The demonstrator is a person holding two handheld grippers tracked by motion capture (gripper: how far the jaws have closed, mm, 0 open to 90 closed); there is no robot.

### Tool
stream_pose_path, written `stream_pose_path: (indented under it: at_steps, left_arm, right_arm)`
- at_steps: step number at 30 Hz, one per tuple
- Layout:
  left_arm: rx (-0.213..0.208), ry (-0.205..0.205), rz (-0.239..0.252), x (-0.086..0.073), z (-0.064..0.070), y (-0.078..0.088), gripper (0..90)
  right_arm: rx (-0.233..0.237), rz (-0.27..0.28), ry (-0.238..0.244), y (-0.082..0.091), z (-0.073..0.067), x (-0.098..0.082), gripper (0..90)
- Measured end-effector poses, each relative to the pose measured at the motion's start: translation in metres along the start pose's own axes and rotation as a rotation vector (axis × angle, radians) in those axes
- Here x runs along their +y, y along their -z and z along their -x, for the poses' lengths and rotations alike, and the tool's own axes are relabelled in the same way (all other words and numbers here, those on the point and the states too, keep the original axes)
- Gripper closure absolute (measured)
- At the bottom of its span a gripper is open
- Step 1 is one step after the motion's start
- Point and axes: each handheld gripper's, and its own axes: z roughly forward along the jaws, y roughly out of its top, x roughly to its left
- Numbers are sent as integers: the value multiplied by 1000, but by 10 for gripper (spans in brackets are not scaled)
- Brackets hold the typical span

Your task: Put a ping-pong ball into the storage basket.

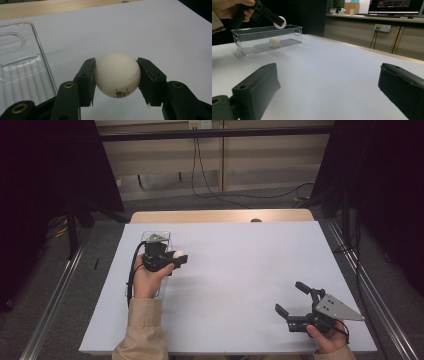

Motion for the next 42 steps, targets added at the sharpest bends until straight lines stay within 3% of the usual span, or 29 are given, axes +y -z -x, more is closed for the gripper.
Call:
stream_pose_path:
  at_steps: [19, 35, 42]
  left_arm:
    - [47, 11, 25, -2, -12, 14, 512]
    - [130, 60, 66, -12, -32, 30, 511]
    - [170, 53, 60, -14, -35, 33, 511]
  right_arm:
    - [1, -1, 2, 0, 0, 0, 22]
    - [3, -3, 5, 0, 0, 0, 22]
    - [3, 1, 1, -1, 0, 0, 22]
